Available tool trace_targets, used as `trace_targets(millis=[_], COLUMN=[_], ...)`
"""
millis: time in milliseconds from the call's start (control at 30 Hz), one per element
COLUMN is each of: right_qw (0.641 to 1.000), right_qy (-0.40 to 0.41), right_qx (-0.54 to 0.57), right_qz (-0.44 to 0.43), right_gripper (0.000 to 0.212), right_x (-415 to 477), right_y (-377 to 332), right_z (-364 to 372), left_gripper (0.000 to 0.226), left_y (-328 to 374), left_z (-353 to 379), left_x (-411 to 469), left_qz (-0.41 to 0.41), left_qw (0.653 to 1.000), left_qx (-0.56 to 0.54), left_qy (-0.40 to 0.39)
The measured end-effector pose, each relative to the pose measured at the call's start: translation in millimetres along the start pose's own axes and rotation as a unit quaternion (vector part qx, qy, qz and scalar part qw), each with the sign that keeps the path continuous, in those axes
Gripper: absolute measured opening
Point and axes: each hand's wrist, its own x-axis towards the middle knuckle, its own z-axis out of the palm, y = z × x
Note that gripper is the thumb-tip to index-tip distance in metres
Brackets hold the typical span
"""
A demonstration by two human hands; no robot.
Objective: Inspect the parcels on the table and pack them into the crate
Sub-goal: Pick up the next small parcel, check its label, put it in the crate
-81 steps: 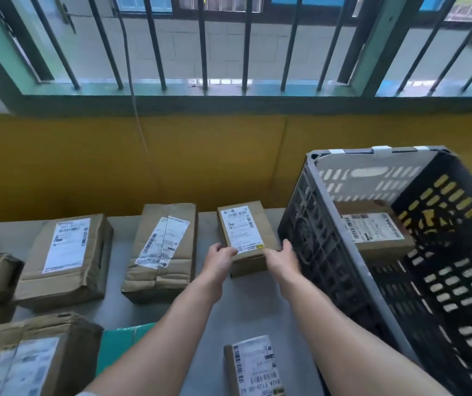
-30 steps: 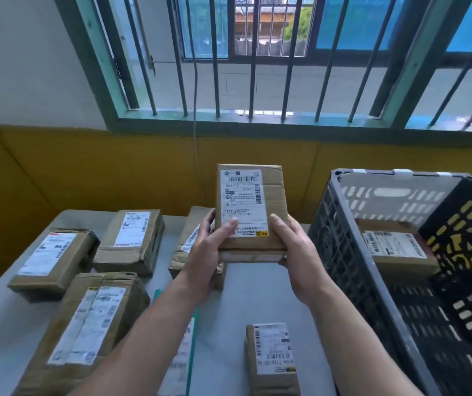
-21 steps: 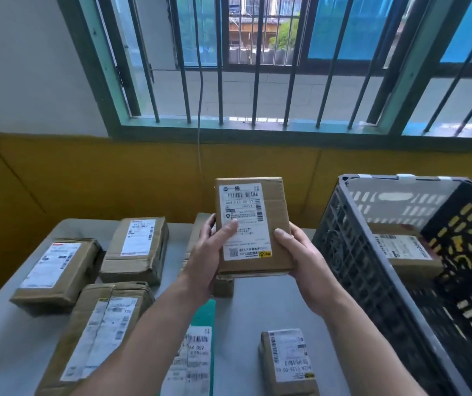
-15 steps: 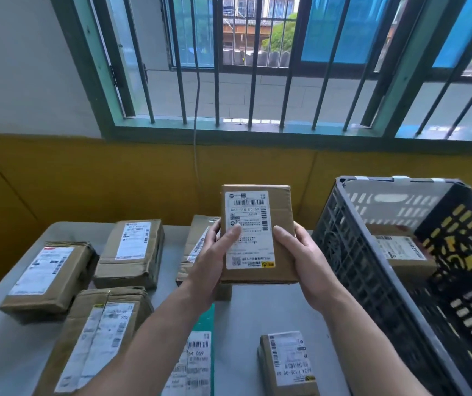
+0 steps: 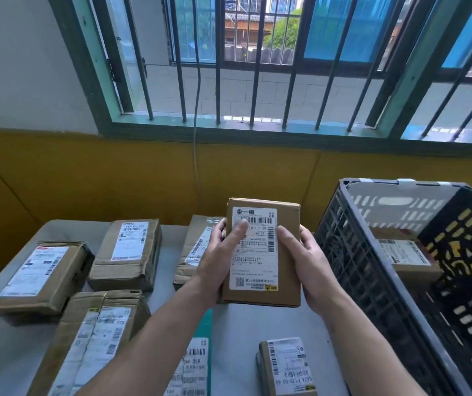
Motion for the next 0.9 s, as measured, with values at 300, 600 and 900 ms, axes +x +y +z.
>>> trace_targets(millis=[300,600,900], right_qw=[1.000,0.998,0.998], right_qy=[-0.001,-0.012,0.002], right_qx=[-0.011,-0.053,-0.043], right_qz=[-0.005,-0.036,-0.042], right_gripper=[0.050,0.050,0.058], right_x=[8,10,8], right_y=[-2,-2,-6], right_z=[2,8,10], left_gripper=[0.050,0.054,0.051], left_y=[-1,8,6], left_z=[0,4,6], left_x=[2,4,11], left_qz=[0.000,0.021,0.048], left_qw=[0.998,0.994,0.994], left_qx=[0.060,0.100,0.092], left_qy=[-0.002,0.042,0.032])
